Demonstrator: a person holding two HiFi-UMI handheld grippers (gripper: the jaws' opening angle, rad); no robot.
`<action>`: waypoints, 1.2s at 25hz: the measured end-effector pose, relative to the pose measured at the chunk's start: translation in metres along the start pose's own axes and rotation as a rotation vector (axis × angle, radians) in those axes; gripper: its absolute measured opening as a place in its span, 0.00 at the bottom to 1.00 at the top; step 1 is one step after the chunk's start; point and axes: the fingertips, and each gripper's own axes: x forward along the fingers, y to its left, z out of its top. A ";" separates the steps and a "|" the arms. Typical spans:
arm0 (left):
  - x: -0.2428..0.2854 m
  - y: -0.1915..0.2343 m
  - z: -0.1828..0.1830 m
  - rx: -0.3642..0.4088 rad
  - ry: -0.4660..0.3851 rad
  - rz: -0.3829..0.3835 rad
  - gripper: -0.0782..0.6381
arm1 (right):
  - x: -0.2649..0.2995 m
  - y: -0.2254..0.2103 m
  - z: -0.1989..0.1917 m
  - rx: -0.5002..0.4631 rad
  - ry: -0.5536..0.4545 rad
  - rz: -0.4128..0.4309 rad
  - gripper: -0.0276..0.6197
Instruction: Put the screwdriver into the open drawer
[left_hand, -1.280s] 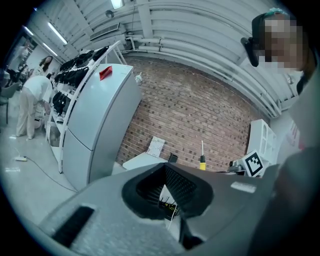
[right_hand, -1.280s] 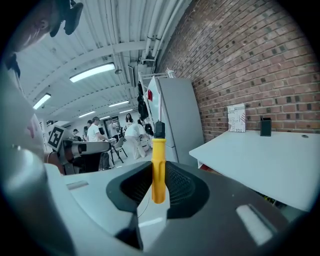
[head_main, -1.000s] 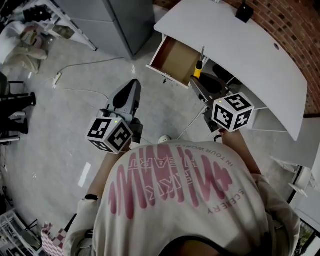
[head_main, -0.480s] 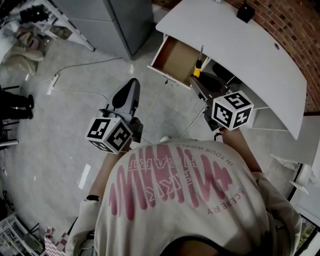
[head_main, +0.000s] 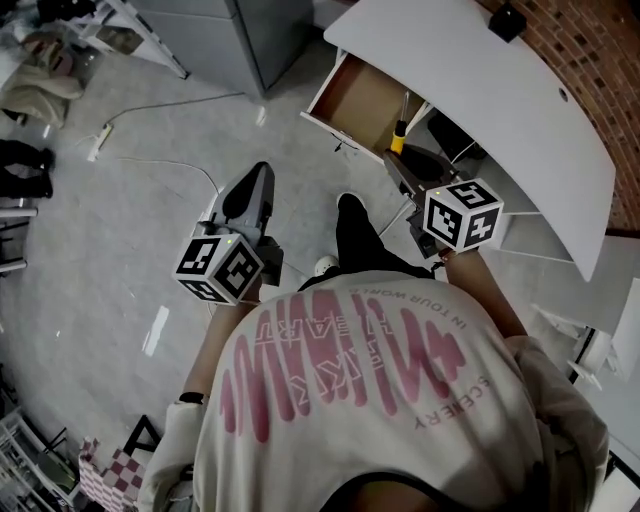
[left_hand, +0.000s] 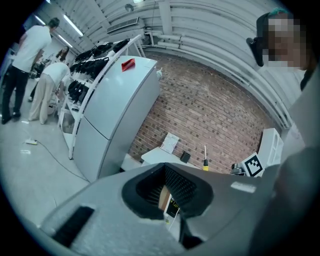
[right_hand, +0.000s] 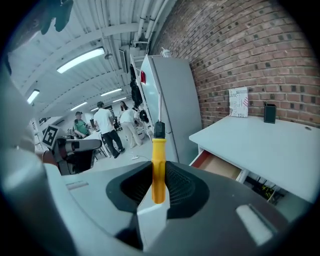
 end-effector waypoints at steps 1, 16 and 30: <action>-0.002 0.004 -0.001 -0.008 -0.005 0.014 0.11 | 0.004 -0.002 -0.002 -0.007 0.010 0.001 0.18; 0.021 0.088 0.014 -0.053 -0.016 0.208 0.11 | 0.137 -0.070 -0.016 -0.074 0.201 0.034 0.18; 0.098 0.135 0.004 -0.106 0.049 0.284 0.11 | 0.235 -0.180 -0.104 -0.087 0.540 0.041 0.18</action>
